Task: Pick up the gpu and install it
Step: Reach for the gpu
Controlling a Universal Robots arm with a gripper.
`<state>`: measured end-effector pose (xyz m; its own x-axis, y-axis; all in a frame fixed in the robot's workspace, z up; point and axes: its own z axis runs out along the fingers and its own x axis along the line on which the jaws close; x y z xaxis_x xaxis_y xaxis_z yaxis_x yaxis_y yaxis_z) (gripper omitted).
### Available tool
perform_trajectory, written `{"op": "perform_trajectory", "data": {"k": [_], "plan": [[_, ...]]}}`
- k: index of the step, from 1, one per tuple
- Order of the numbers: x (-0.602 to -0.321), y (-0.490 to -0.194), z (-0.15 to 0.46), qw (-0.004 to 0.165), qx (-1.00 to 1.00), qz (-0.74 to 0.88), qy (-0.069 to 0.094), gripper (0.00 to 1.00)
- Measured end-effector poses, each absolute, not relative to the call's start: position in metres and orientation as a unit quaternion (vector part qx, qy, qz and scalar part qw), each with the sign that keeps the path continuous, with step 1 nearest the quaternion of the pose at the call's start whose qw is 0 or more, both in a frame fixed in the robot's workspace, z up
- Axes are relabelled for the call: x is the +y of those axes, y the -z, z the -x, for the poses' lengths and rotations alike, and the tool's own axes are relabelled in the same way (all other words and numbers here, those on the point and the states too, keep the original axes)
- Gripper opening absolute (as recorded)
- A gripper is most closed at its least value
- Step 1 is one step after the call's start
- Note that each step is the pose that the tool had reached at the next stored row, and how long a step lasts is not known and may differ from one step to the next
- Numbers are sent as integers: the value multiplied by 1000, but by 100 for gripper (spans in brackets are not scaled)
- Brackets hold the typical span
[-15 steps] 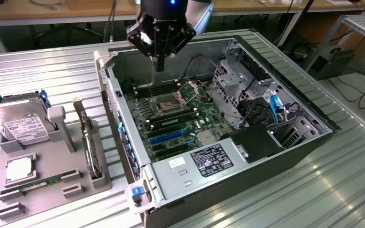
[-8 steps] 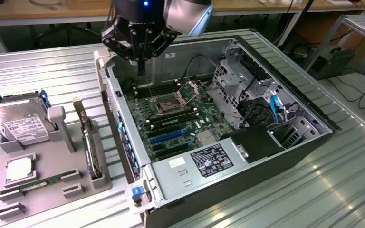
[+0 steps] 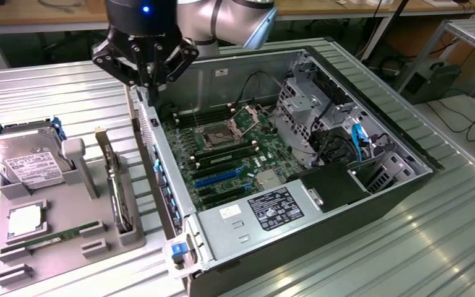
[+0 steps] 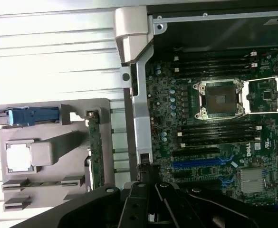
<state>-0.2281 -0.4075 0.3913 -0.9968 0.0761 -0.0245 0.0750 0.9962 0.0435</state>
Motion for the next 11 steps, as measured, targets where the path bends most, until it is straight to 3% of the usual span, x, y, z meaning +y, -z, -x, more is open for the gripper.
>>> {"op": "perform_trajectory", "data": {"k": [11], "plan": [[-413, -385, 284, 13, 999, -38, -19, 11]]}}
